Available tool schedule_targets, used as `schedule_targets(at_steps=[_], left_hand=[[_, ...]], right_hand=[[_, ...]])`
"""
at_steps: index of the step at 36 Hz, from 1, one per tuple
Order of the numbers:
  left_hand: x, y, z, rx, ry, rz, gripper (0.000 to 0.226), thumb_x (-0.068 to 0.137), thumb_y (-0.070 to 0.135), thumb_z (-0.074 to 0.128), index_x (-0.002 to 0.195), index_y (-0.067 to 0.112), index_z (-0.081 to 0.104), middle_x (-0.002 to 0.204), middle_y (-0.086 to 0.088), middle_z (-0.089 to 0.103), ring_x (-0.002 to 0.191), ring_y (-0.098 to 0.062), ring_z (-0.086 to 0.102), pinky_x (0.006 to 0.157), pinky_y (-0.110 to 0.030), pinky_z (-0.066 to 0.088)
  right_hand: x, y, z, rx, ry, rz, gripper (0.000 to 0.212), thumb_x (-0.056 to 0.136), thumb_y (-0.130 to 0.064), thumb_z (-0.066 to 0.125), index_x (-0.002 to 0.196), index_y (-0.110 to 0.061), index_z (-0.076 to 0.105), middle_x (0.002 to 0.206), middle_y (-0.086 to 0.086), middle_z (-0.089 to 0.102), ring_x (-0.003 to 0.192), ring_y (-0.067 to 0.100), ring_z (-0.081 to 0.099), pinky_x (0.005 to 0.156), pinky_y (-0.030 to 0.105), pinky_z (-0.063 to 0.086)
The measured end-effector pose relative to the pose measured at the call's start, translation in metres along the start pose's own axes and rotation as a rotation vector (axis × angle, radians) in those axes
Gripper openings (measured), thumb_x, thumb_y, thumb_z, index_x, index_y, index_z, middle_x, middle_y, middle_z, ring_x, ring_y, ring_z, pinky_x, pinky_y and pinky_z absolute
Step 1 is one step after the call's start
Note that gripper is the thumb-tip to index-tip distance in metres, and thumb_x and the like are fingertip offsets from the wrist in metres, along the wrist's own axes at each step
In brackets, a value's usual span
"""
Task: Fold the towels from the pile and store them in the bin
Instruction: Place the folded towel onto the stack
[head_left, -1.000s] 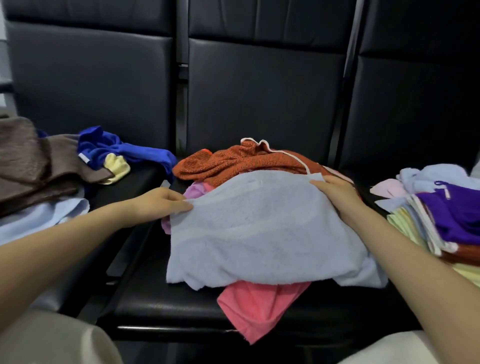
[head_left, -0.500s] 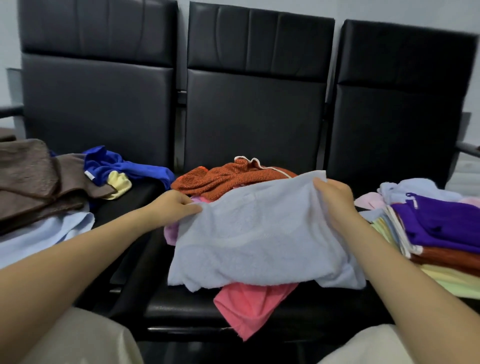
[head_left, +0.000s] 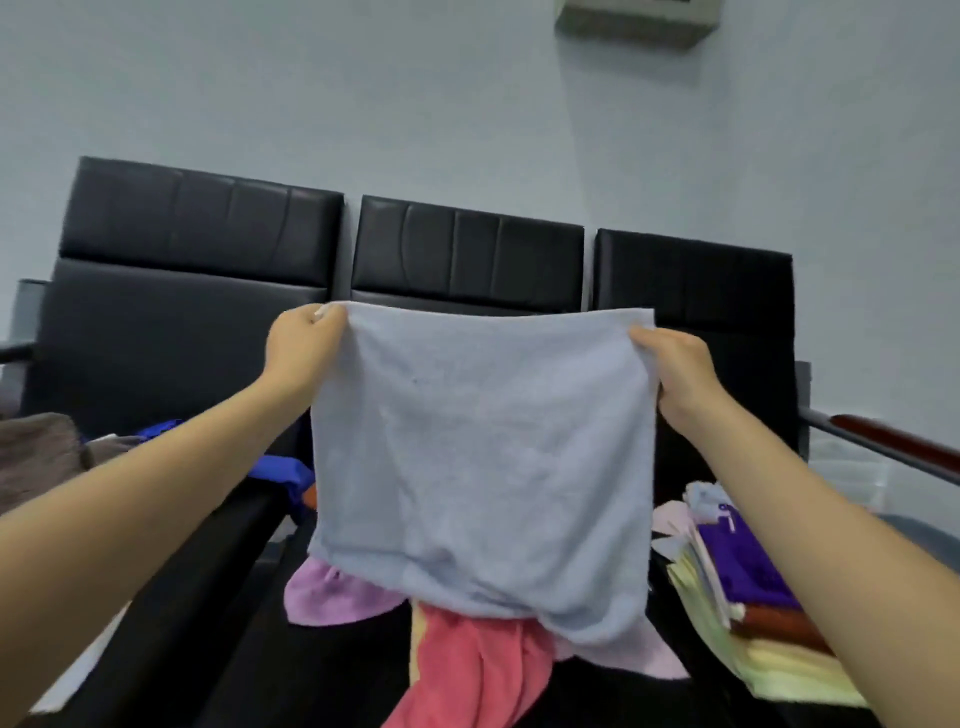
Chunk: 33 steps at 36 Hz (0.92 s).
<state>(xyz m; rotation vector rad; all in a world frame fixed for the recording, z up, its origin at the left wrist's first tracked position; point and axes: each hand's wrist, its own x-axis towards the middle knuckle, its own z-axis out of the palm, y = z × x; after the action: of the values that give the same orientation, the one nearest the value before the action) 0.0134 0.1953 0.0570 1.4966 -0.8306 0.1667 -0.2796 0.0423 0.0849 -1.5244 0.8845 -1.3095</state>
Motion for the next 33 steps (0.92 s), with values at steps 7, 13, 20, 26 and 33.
schedule_targets(at_steps=[7, 13, 20, 26, 33], left_hand=[[0.02, 0.072, -0.016, -0.249, 0.114, -0.123, 0.03, 0.09, 0.025, 0.04, 0.063, 0.018, 0.027, 0.065, 0.001, 0.025, 0.061, -0.012, 0.021, 0.056, -0.031, 0.018], [0.035, 0.091, -0.03, -0.424, 0.012, -0.282, 0.016, 0.086, 0.029, 0.047, 0.092, 0.018, 0.057, 0.081, 0.004, 0.049, 0.072, -0.011, 0.044, 0.062, -0.027, 0.034], [0.044, 0.069, -0.03, -0.357, -0.157, -0.392, 0.014, 0.083, 0.024, 0.048, 0.089, 0.015, 0.057, 0.085, 0.0, 0.052, 0.07, -0.014, 0.048, 0.061, -0.026, 0.039], [0.04, 0.017, -0.011, -0.03, -0.286, -0.39, 0.019, 0.089, 0.024, 0.054, 0.085, 0.007, 0.06, 0.093, -0.014, 0.062, 0.076, -0.025, 0.058, 0.073, -0.034, 0.049], [0.025, -0.048, 0.012, 0.408, -0.524, -0.218, 0.025, 0.096, 0.024, 0.054, 0.11, 0.008, 0.067, 0.105, -0.009, 0.064, 0.091, -0.021, 0.059, 0.07, -0.027, 0.047]], right_hand=[[0.003, -0.061, 0.001, 0.194, -0.036, -0.042, 0.014, 0.086, -0.011, 0.062, 0.096, -0.005, 0.07, 0.095, 0.011, 0.068, 0.087, 0.023, 0.065, 0.079, 0.033, 0.052], [0.003, -0.077, 0.0, 0.302, -0.118, 0.033, 0.016, 0.087, -0.01, 0.054, 0.095, -0.009, 0.068, 0.093, 0.006, 0.072, 0.086, 0.019, 0.069, 0.067, 0.027, 0.053], [0.008, -0.054, 0.004, 0.288, -0.154, 0.15, 0.013, 0.09, -0.007, 0.049, 0.095, -0.008, 0.061, 0.095, 0.009, 0.063, 0.084, 0.02, 0.062, 0.072, 0.03, 0.053], [0.035, 0.009, 0.008, 0.015, -0.136, 0.252, 0.029, 0.086, -0.015, 0.057, 0.113, -0.005, 0.059, 0.106, 0.014, 0.064, 0.091, 0.027, 0.062, 0.075, 0.036, 0.053], [0.058, 0.097, 0.014, -0.522, -0.189, 0.29, 0.01, 0.089, -0.02, 0.06, 0.085, -0.011, 0.059, 0.073, 0.007, 0.049, 0.063, 0.017, 0.043, 0.051, 0.027, 0.031]])
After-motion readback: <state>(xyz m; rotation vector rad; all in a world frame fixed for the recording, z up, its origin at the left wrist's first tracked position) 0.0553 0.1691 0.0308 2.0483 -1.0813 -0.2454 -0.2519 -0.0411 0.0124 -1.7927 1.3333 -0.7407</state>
